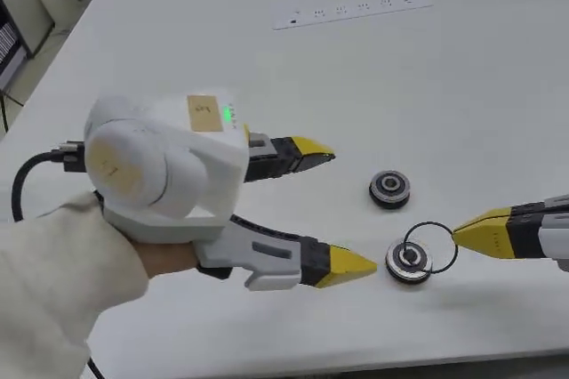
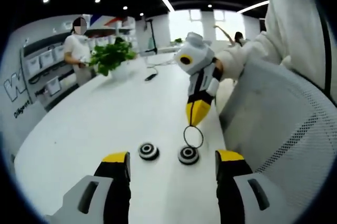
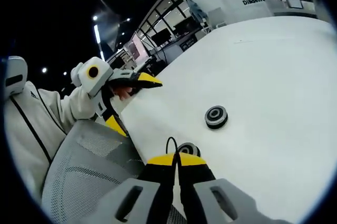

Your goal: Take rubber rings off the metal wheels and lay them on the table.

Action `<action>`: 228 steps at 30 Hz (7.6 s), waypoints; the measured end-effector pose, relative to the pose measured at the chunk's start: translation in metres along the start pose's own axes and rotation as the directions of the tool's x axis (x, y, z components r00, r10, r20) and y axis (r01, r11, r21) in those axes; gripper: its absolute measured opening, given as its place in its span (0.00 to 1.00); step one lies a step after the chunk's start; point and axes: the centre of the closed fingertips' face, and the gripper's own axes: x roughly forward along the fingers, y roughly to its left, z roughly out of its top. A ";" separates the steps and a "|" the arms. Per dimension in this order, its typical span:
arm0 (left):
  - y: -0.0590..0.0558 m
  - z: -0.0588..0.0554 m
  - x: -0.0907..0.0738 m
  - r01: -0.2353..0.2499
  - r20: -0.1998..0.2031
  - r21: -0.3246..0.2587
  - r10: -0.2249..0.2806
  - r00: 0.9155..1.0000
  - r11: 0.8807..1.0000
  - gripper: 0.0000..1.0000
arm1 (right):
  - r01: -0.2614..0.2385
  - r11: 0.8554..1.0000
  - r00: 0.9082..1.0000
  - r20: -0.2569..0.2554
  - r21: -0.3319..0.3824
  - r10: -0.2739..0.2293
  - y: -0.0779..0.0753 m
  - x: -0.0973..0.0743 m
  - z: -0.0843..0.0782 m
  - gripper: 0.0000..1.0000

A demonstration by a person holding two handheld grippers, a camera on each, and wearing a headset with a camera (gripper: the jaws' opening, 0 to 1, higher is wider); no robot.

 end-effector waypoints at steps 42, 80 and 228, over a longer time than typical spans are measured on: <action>0.008 -0.045 -0.088 -0.218 -0.062 -0.059 0.214 0.975 0.974 0.89 | 0.029 0.982 0.995 0.101 -0.188 -0.010 0.049 -0.036 0.076 0.00; 0.007 -0.096 -0.082 -0.283 -0.126 -0.250 0.259 0.958 0.926 1.00 | -0.038 0.962 0.999 -0.048 -0.269 0.026 0.070 0.036 0.078 0.00; -0.002 -0.102 -0.081 -0.253 -0.195 -0.254 0.207 0.959 0.933 0.96 | 0.132 0.942 0.981 0.174 -0.308 -0.081 0.016 0.004 0.094 0.55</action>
